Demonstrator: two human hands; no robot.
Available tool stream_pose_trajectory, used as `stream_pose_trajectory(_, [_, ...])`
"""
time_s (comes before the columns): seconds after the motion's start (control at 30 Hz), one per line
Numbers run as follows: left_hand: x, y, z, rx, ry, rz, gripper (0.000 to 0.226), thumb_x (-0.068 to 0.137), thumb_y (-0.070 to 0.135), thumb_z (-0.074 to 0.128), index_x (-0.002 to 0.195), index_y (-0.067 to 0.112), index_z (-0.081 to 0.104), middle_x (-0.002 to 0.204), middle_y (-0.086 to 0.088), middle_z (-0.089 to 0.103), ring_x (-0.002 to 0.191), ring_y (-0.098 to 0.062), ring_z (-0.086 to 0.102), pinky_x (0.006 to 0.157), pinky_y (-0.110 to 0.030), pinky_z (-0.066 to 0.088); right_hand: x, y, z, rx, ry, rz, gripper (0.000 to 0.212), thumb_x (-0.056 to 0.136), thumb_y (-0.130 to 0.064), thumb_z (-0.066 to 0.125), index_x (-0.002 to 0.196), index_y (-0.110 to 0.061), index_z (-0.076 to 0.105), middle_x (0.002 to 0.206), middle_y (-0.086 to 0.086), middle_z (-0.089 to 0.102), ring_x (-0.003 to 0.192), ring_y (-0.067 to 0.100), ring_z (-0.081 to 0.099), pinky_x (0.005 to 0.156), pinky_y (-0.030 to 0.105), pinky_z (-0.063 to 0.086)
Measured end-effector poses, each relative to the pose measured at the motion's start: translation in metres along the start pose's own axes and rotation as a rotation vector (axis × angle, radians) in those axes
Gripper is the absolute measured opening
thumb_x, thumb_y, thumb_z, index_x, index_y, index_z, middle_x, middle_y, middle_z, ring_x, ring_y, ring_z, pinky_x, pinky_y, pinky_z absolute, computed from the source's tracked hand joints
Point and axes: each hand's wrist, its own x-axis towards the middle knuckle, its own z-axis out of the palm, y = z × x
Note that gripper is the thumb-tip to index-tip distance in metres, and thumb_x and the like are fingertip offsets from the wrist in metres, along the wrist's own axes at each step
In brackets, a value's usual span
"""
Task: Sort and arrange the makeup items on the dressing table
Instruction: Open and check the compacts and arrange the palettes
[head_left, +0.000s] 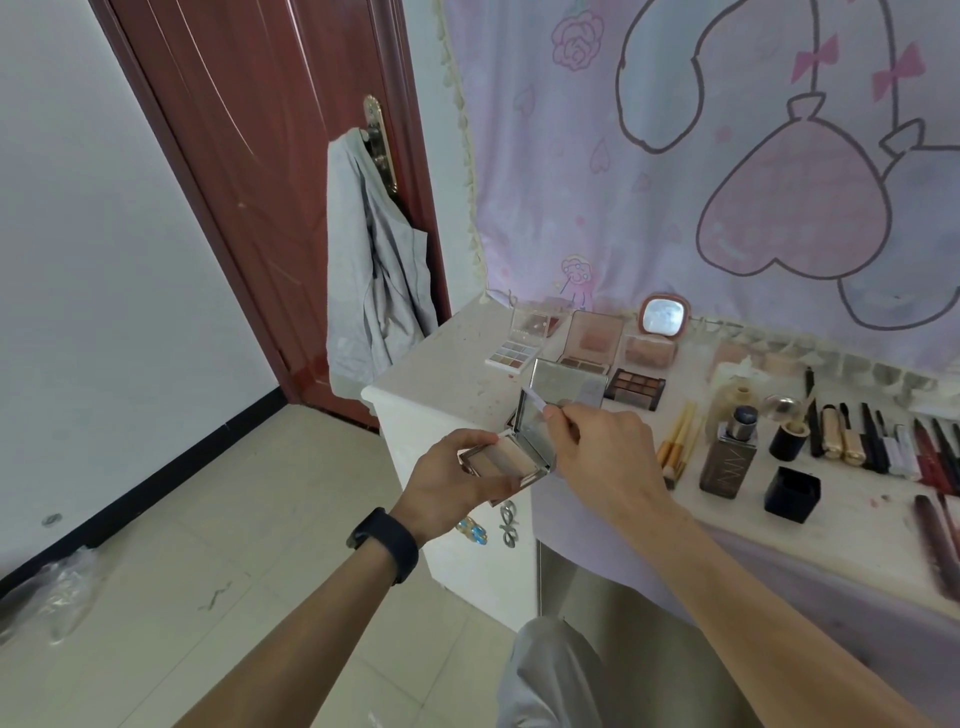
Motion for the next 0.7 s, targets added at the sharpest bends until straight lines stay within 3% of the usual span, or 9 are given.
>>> stream_pose_trajectory(0.17, [-0.001,0.001,-0.001,0.02,-0.02,-0.002,0.062,0.067,0.022,0.092,0.121,0.025,0.061,0.12,0.007,0.062,0.1,-0.019,0.068,0.092,-0.03,0.054,0.001,0.002,0.0,-0.01,-0.038,0.016,0.04,0.105,-0.037,0.043,0.094,-0.016,0.076,0.072,0.007,0.069,0.062,0.025,0.047,0.063,0.036,0.041])
stream_pose_trajectory(0.3, [-0.003,0.005,-0.002,-0.035,-0.075,-0.013,0.062,0.071,0.011,0.089,0.126,0.019,0.063,0.122,0.003,0.064,0.101,-0.019,0.067,0.08,-0.015,0.053,0.0,0.004,-0.001,0.015,-0.028,0.014,0.041,0.105,-0.037,0.044,0.091,-0.014,0.075,0.073,0.008,0.07,0.063,0.028,0.052,0.063,0.036,0.043])
stream_pose_trajectory(0.47, [-0.005,0.008,-0.007,-0.071,-0.135,-0.025,0.061,0.073,0.005,0.086,0.129,0.017,0.063,0.122,-0.007,0.067,0.099,-0.026,0.068,0.095,-0.029,0.054,0.0,0.007,-0.001,0.026,-0.03,0.009,0.04,0.104,-0.038,0.045,0.091,-0.016,0.076,0.075,0.006,0.072,0.067,0.03,0.058,0.064,0.036,0.045])
stream_pose_trajectory(0.57, [-0.003,0.008,-0.007,-0.066,-0.143,-0.015,0.06,0.074,0.004,0.085,0.128,0.018,0.064,0.121,-0.008,0.068,0.094,-0.021,0.068,0.091,-0.027,0.055,0.001,0.006,0.0,0.037,-0.023,0.003,0.04,0.105,-0.037,0.045,0.089,-0.016,0.075,0.071,0.006,0.07,0.061,0.028,0.053,0.061,0.035,0.042])
stream_pose_trajectory(0.7, [-0.003,0.008,-0.011,-0.055,-0.159,-0.01,0.059,0.076,0.005,0.084,0.13,0.019,0.064,0.12,-0.006,0.069,0.1,-0.023,0.069,0.092,-0.024,0.054,0.0,0.006,0.0,0.07,-0.025,0.013,0.04,0.104,-0.038,0.046,0.085,-0.016,0.075,0.075,0.004,0.073,0.066,0.029,0.06,0.063,0.036,0.045])
